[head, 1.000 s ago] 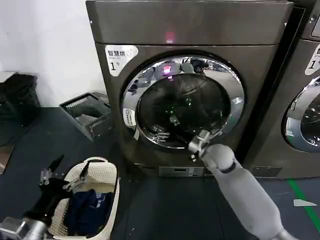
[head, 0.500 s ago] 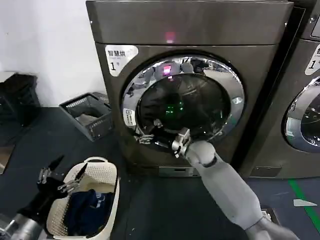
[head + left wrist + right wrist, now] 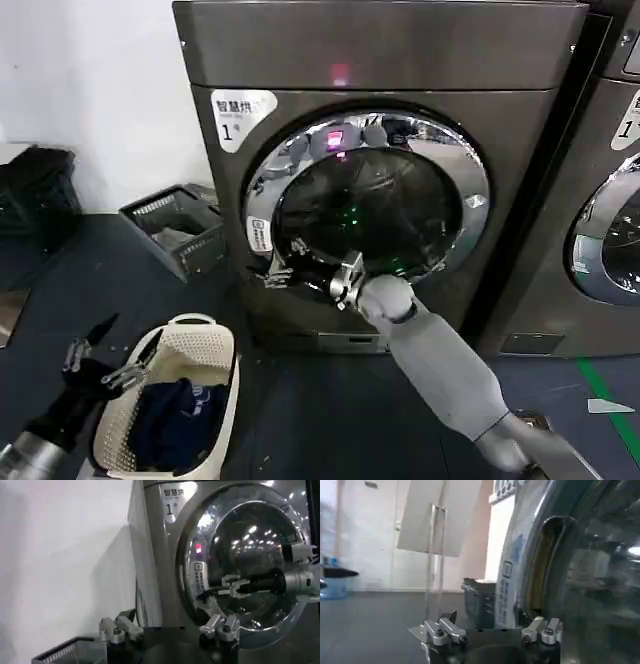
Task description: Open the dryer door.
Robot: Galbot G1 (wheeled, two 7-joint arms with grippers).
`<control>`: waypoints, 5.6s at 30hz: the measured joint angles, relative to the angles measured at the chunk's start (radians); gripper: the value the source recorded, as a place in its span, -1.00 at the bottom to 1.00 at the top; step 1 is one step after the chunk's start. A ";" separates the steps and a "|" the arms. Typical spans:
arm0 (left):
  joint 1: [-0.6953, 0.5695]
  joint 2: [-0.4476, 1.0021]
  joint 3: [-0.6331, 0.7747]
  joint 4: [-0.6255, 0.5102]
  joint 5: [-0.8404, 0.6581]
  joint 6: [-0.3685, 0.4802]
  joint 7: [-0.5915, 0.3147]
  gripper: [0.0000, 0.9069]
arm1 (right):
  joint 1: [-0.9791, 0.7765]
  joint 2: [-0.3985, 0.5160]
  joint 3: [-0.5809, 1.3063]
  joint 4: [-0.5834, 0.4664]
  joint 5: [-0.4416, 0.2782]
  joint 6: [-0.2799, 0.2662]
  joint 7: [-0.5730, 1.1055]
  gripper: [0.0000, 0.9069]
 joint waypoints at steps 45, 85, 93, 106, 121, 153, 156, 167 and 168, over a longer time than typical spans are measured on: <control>-0.486 0.489 0.548 0.555 -0.408 -0.047 0.038 1.00 | -0.431 -0.398 0.348 0.436 0.122 -0.081 -0.727 1.00; -1.175 0.368 1.595 0.550 -0.493 -0.118 0.088 1.00 | -0.976 -0.300 1.660 0.240 0.042 0.076 -0.242 1.00; -1.240 0.297 1.687 0.547 -0.498 -0.112 0.008 1.00 | -1.053 -0.268 1.835 0.331 -0.031 0.056 0.148 1.00; -1.351 0.062 1.838 0.699 -0.520 -0.134 -0.138 1.00 | -1.118 -0.314 2.109 0.305 -0.136 -0.037 0.427 1.00; -1.390 -0.214 1.856 0.909 -0.446 -0.184 -0.249 1.00 | -1.168 -0.295 2.212 0.328 -0.123 -0.034 0.430 1.00; -1.350 -0.075 1.809 0.829 -0.347 -0.501 -0.485 1.00 | -1.132 -0.323 2.202 0.321 -0.123 -0.024 0.432 1.00; -1.342 0.008 1.804 0.770 -0.387 -0.513 -0.487 1.00 | -1.129 -0.325 2.208 0.321 -0.125 -0.022 0.437 1.00; -1.335 0.430 1.843 0.484 -0.424 -0.526 -0.431 1.00 | -1.111 -0.319 2.226 0.332 -0.130 -0.021 0.455 1.00; -1.343 0.475 1.850 0.469 -0.424 -0.520 -0.418 1.00 | -1.110 -0.319 2.226 0.335 -0.130 -0.021 0.455 1.00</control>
